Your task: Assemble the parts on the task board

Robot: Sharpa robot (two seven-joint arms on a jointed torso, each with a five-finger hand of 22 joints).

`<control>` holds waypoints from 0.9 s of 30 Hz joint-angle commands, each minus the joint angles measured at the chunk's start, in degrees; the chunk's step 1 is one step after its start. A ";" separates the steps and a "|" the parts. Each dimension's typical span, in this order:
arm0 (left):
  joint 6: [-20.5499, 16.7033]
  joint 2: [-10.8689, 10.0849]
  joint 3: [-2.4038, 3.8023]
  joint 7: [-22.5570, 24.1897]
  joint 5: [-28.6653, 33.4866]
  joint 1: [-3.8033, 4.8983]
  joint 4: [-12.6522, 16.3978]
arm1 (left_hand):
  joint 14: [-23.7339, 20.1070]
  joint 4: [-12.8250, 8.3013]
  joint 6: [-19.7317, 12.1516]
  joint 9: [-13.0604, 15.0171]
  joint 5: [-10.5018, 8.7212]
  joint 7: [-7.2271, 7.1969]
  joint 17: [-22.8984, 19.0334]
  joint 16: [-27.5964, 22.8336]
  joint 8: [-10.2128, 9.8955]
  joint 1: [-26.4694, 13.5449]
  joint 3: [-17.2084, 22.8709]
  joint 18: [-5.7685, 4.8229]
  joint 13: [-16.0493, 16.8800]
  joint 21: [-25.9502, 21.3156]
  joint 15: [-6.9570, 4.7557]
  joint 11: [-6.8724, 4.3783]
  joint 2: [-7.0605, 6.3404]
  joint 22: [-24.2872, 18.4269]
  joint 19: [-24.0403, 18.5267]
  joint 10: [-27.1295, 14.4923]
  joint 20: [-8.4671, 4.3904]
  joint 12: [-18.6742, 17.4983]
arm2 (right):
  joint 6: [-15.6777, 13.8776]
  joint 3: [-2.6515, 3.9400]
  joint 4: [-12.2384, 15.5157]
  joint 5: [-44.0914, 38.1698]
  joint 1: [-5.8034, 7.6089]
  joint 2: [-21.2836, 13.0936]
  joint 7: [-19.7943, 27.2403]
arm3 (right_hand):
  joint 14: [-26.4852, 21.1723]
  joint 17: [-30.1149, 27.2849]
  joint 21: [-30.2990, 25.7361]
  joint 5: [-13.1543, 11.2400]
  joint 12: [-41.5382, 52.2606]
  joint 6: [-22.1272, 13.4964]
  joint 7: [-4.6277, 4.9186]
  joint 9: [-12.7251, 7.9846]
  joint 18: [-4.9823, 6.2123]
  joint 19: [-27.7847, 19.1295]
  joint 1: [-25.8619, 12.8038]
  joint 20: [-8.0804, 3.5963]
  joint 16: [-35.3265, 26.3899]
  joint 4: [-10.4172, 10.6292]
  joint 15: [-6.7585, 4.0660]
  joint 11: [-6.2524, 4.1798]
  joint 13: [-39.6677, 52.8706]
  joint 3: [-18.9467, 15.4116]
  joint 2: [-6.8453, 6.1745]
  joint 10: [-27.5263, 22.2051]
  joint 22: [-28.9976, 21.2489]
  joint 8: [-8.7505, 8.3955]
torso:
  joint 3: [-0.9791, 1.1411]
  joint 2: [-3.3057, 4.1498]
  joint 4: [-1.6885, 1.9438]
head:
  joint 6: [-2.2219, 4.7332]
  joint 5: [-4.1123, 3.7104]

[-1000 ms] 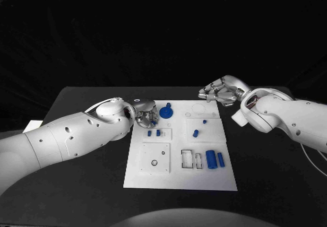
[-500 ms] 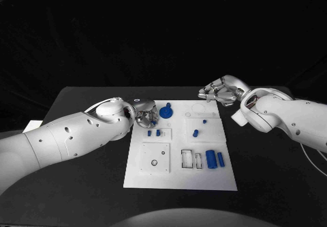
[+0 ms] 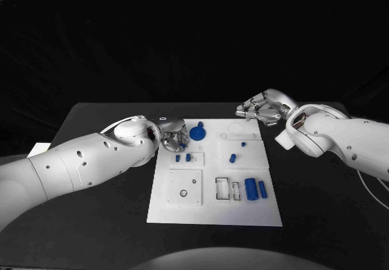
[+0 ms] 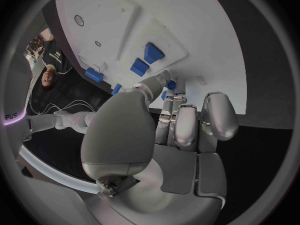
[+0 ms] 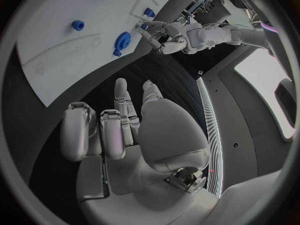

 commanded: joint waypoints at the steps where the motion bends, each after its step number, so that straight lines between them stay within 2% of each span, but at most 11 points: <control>1: 0.14 0.13 0.00 1.15 0.35 0.00 0.33 | 0.37 0.07 0.16 0.08 0.44 -0.15 0.01 0.04 0.32 -0.07 -0.24 -0.76 0.13 0.22 -0.25 0.24 -0.44 0.07 1.34 -0.15 -0.01 -0.25 | 0.48 0.01 0.02 -0.08 -0.04 0.04 0.53 | 4.17 6.72 -0.27 -0.13 -0.33 0.31 0.10 -0.09 0.48 -0.34 0.18 0.02 -0.19 -0.09 -0.20 0.00 -0.07 -0.31 0.54 0.50 -0.07 -0.22 | -0.01 -0.02 0.01 | -0.01 0.02; 27: -0.36 0.20 0.00 1.03 0.35 0.00 0.37 | 0.35 0.37 0.80 0.20 0.52 -0.44 -0.11 -0.02 0.56 -0.40 -0.46 -0.82 0.39 0.60 -0.32 0.14 -0.49 0.50 1.39 -0.48 -0.02 -0.49 | 0.34 0.01 0.04 -0.04 -0.04 0.04 0.45 | 4.21 6.86 -0.24 -0.15 -0.47 0.32 0.10 -0.09 0.46 -0.30 0.26 0.01 -0.09 -0.11 -0.21 0.00 -0.34 -0.36 0.62 0.63 -0.01 -0.26 | 0.01 -0.02 -0.02 | 0.10 0.05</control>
